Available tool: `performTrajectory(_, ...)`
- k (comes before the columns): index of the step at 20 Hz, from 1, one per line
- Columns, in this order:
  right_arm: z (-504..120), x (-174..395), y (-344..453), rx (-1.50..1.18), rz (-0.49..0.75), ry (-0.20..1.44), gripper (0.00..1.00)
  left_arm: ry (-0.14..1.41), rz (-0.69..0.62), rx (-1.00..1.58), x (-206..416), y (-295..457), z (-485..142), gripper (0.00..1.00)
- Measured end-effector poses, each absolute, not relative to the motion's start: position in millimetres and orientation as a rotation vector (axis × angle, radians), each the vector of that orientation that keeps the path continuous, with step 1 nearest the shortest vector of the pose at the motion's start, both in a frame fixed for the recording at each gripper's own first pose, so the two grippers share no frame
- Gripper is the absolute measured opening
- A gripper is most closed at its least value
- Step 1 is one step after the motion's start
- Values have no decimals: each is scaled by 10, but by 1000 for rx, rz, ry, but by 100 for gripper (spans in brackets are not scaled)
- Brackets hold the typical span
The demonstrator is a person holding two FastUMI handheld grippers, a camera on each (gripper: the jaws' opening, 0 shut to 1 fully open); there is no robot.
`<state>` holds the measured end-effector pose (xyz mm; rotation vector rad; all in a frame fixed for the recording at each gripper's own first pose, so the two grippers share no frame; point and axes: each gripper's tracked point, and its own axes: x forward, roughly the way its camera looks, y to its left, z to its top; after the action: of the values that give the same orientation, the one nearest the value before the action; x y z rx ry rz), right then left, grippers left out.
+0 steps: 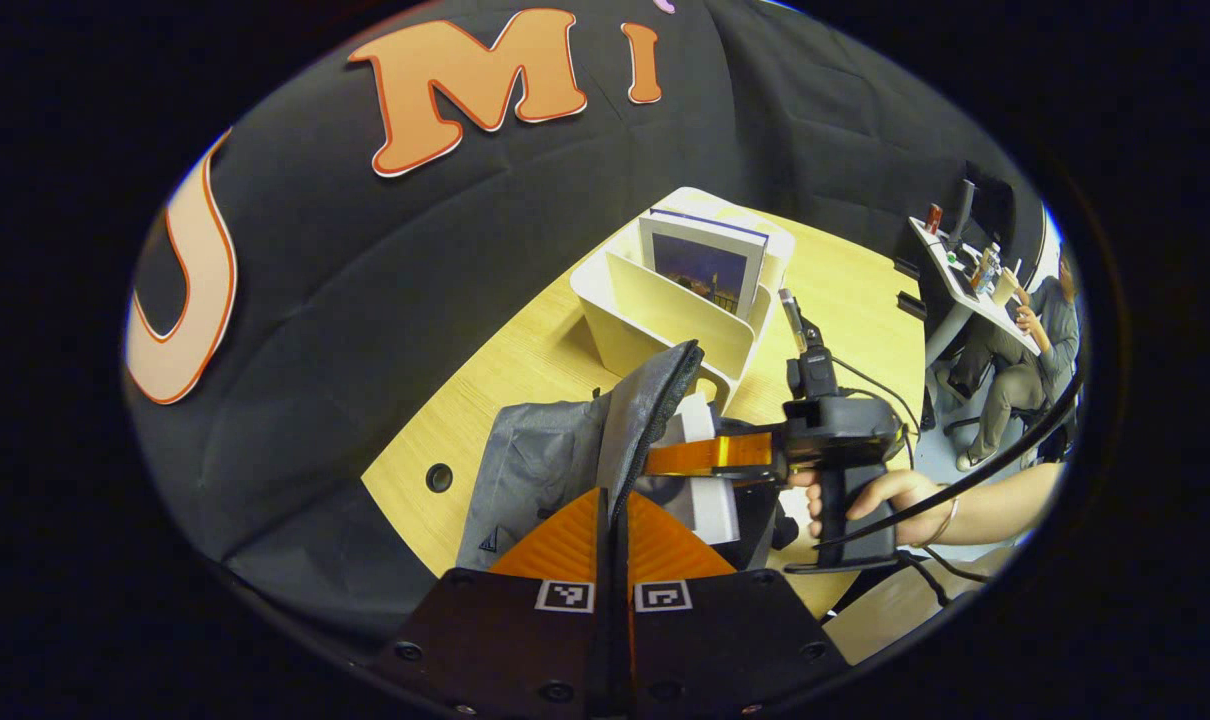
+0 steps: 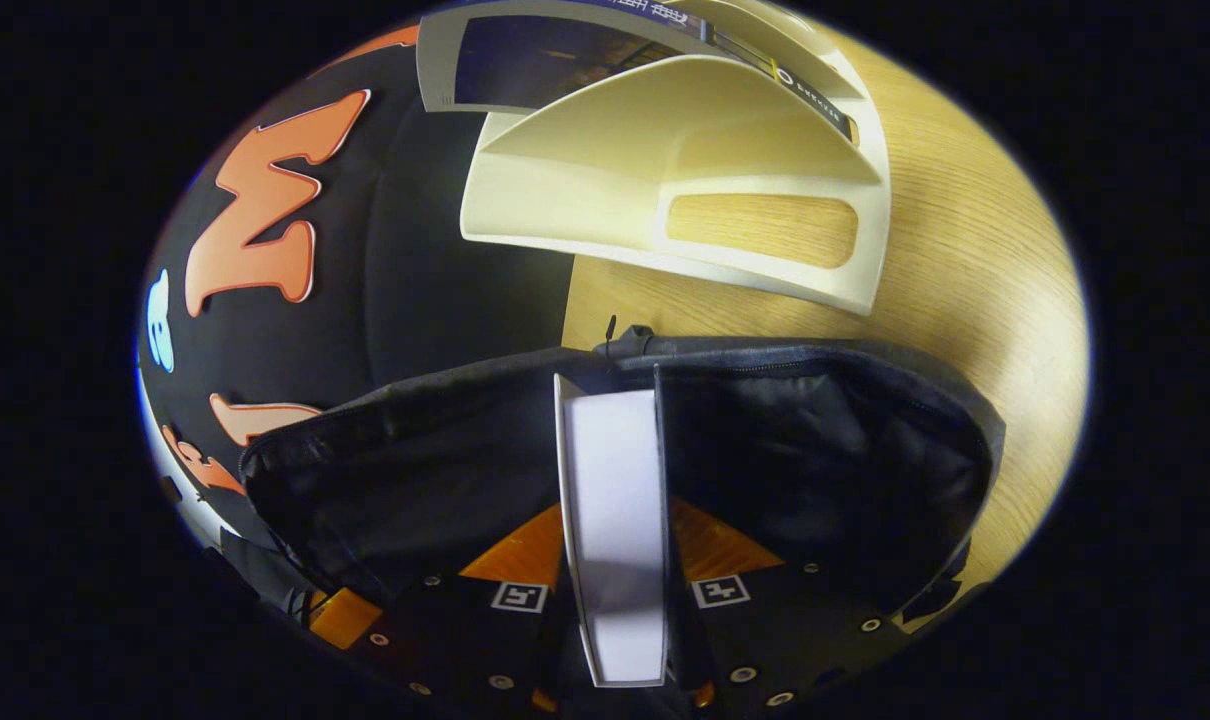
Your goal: Open the schoolbag, grab two books from the bookshelf and put them into the schoolbag.
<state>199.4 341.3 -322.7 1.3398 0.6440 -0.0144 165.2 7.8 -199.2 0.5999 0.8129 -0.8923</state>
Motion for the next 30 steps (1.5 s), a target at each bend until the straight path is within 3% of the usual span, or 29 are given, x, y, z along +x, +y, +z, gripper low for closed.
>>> performTrajectory(4,-3441,1992,3532,1333,-88,728,45,812,-869,610,1729,124,-2013,1)
performTrajectory(5,-3470,1964,3575,1333,-84,746,58,817,-868,603,1736,144,-2032,1)
performTrajectory(9,-3455,1701,3624,1345,-64,820,89,843,-862,532,1767,170,-2041,1)
performTrajectory(11,-3399,1569,3536,1359,-56,834,97,848,-870,499,1758,155,-2039,1)
performTrajectory(21,-3043,817,2109,1316,-169,749,99,855,-901,444,1736,244,-2103,1)
performTrajectory(30,-2445,357,1175,998,-246,790,99,844,-928,428,1720,271,-2132,1)
